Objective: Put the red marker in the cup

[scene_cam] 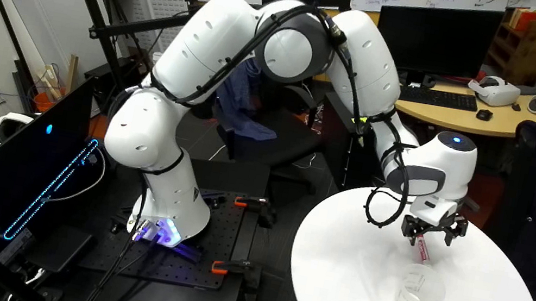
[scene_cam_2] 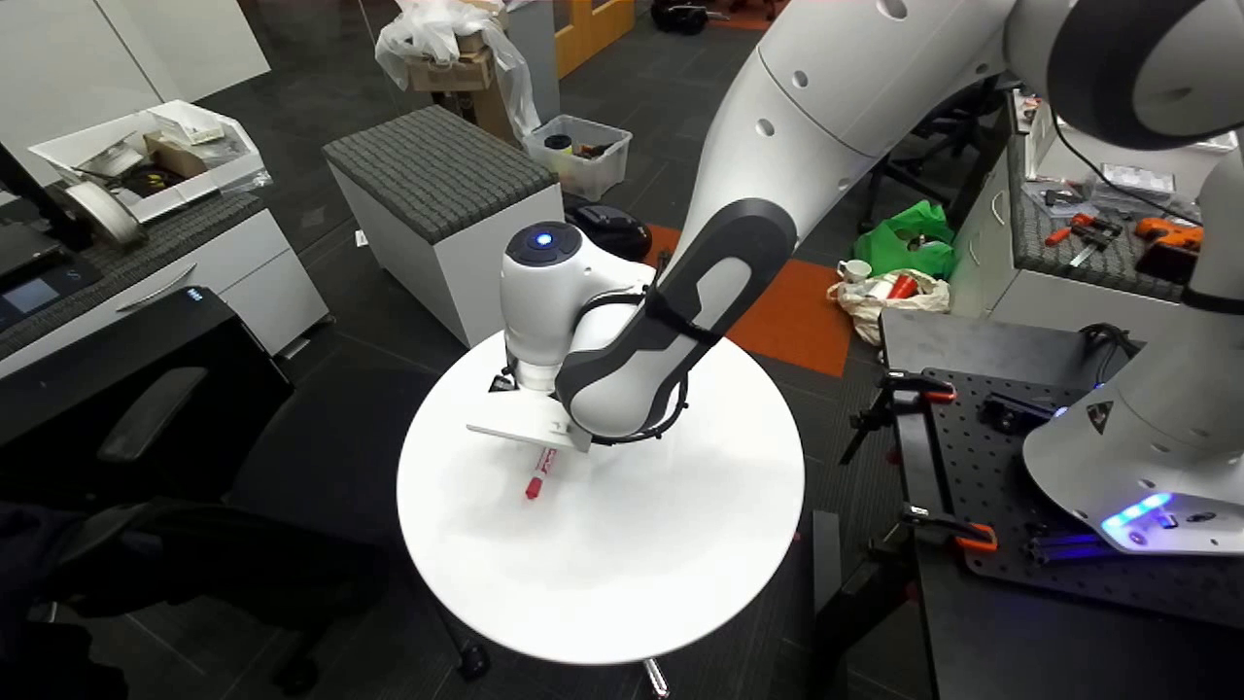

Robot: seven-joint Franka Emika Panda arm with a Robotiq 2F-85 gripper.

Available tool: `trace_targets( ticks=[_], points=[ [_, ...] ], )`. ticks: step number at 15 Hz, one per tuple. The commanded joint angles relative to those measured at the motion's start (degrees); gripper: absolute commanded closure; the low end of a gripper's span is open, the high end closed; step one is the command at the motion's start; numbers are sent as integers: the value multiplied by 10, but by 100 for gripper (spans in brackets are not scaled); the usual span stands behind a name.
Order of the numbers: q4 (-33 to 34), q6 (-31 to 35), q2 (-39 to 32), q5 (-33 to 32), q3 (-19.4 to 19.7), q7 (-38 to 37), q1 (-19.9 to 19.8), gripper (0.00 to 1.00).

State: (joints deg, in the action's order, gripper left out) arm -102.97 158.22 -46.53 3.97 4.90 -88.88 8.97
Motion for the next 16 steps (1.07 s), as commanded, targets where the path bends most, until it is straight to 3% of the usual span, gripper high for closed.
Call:
trace_targets(
  ticks=[1,14,16],
  points=[
    [36,-28,-22,19,1,16,-1,5],
    [92,-76,-62,18,0,12,-1,6],
    [97,-81,-65,18,1,11,0,11]
  ],
)
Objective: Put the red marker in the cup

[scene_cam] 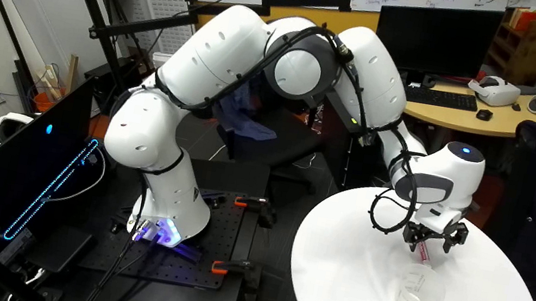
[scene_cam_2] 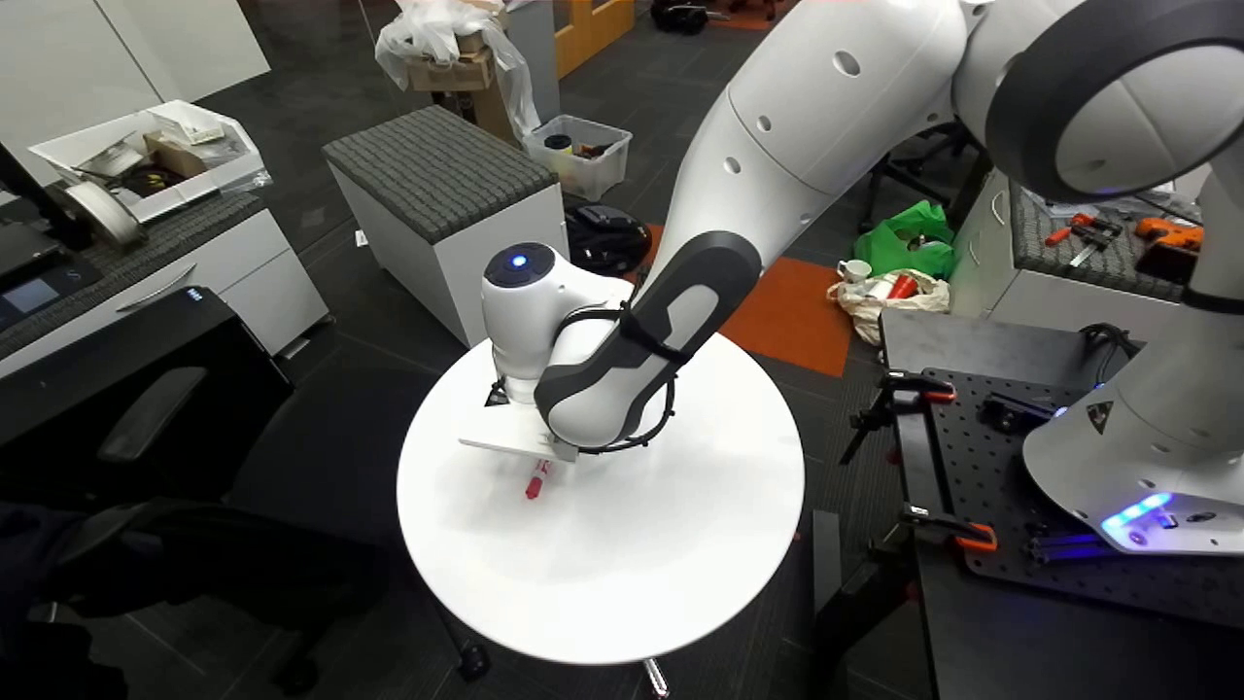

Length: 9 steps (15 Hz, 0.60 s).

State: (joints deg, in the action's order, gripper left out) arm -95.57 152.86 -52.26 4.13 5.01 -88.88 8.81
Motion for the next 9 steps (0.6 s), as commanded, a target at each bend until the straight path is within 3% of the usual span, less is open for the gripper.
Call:
trace_targets(
  ticks=[1,2,9],
  points=[
    [25,-31,-9,16,0,11,1,13],
    [27,-34,-10,16,0,10,2,18],
    [38,-50,-17,15,-1,10,2,17]
  ],
)
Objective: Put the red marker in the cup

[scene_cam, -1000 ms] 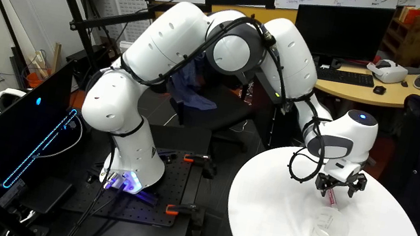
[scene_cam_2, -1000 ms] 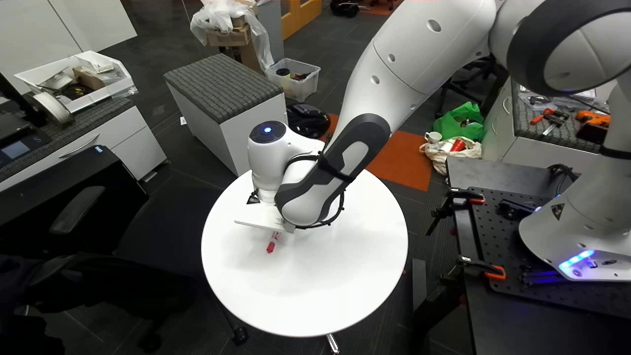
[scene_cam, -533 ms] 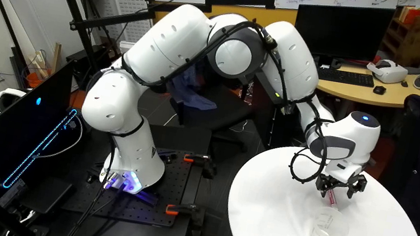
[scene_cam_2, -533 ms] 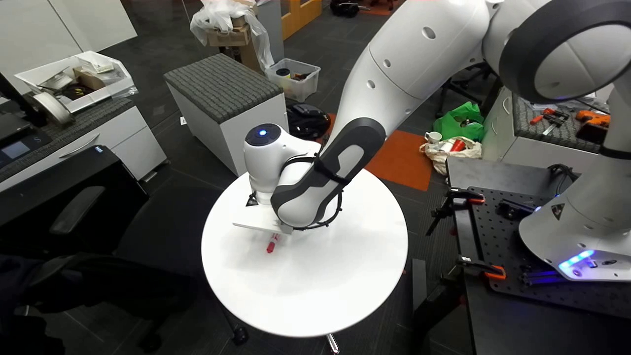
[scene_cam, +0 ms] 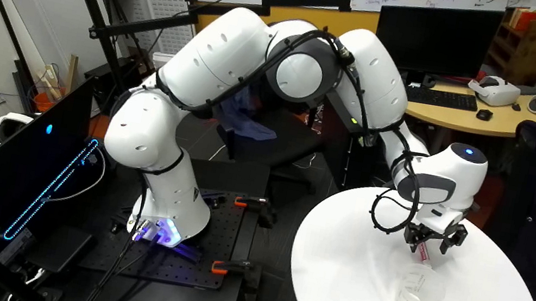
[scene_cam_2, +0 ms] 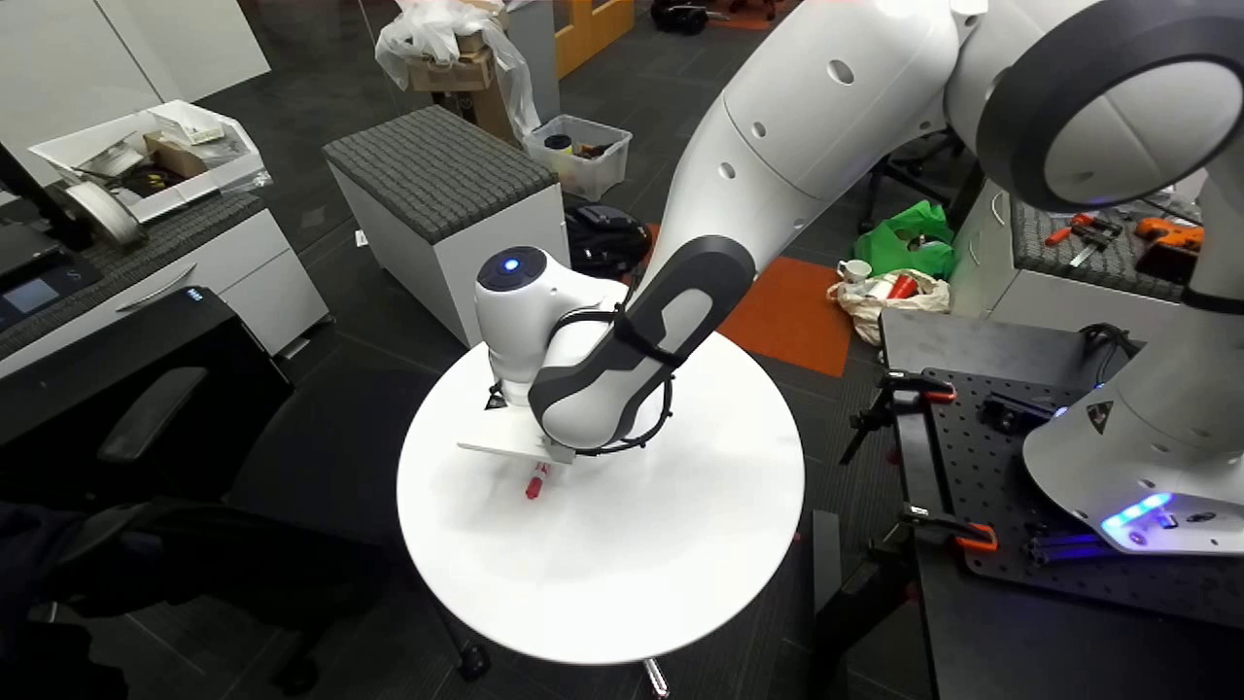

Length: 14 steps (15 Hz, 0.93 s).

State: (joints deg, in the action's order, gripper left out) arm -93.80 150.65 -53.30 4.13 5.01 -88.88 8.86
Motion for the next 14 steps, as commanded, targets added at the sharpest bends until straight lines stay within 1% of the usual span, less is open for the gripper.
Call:
trace_targets(
  ticks=[1,3,5,6,8,14],
  points=[
    [22,-31,-8,15,-1,10,1,18],
    [25,-37,-10,15,-2,10,0,18],
    [28,-42,-12,15,-2,10,0,22],
    [30,-43,-13,15,-2,10,1,45],
    [31,-43,-13,14,-2,10,1,49],
    [36,-47,-15,15,-3,10,0,96]
  ],
)
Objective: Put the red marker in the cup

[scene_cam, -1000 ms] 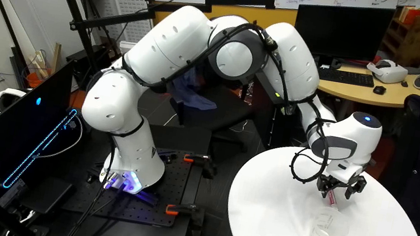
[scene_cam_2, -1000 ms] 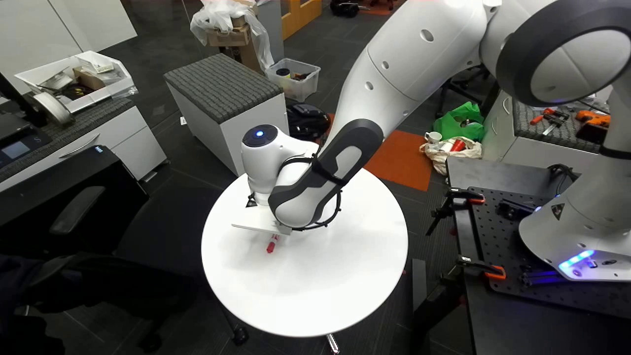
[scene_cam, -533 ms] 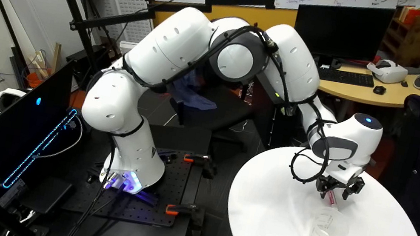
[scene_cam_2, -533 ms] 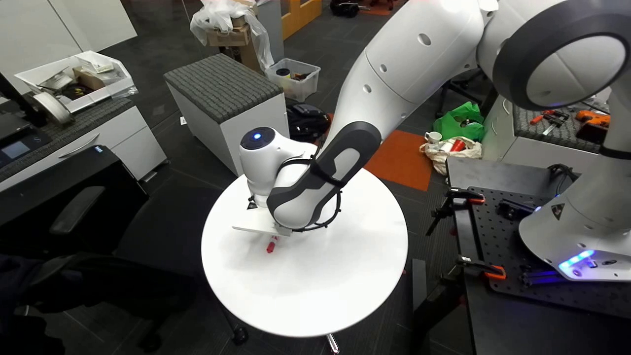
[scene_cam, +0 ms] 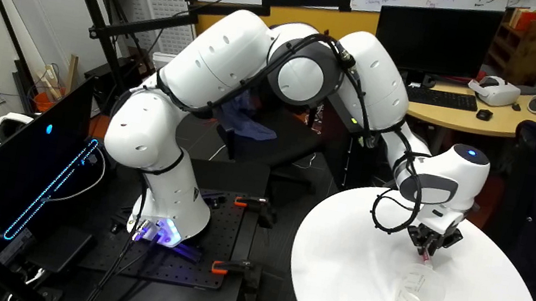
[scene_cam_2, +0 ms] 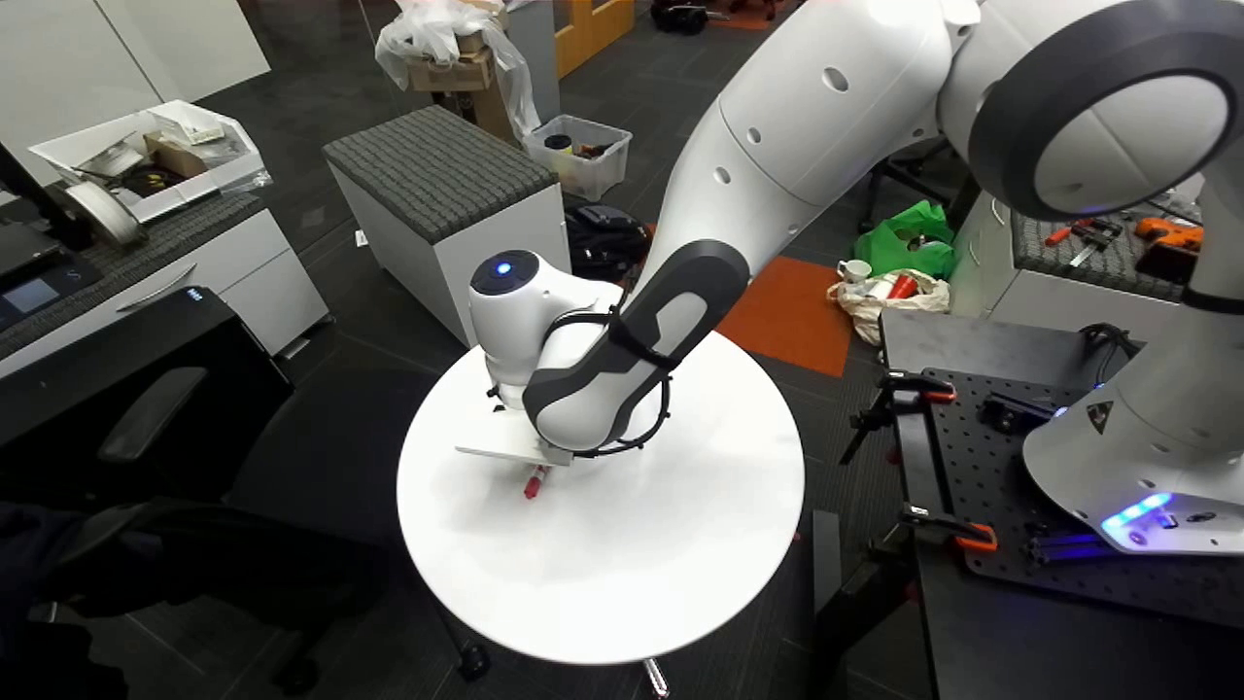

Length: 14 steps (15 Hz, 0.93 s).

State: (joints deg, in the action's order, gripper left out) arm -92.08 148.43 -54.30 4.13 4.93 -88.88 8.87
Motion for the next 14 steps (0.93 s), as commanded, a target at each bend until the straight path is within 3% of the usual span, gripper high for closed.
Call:
trace_targets(
  ticks=[1,3,14],
  points=[
    [20,-25,-6,15,-2,11,0,99],
    [22,-28,-7,14,-2,10,0,95],
    [-52,9,82,-8,18,2,35,95]
  ],
)
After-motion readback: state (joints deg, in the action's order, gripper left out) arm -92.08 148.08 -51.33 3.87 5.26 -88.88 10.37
